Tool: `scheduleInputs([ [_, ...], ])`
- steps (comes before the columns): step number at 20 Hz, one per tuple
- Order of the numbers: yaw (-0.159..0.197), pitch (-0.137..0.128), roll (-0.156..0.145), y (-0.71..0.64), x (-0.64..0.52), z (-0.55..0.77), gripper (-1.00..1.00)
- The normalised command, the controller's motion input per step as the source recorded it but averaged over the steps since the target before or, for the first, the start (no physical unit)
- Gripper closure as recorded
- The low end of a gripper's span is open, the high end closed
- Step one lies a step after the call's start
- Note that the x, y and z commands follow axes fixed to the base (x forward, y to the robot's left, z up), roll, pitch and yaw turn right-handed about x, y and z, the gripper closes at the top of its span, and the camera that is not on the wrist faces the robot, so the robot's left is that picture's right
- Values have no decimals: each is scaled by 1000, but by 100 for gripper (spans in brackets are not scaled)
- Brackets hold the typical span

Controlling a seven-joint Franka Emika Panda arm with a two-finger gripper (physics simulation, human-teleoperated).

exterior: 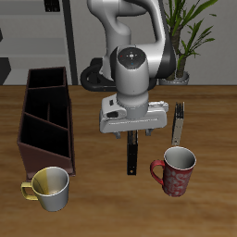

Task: Place the black book into the right desk caddy's right compartment

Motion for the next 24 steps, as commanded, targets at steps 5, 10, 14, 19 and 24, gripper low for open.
scheduleInputs([
  [5, -21, 54, -25, -145, 103, -404, 100],
  [10, -58, 24, 15, -71, -34, -152, 100],
  [14, -38, -12, -6, -101, -55, 54, 100],
  [19, 42, -58, -28, -239, -120, 291, 100],
  [24, 63, -118, -52, -305, -159, 659, 100],
])
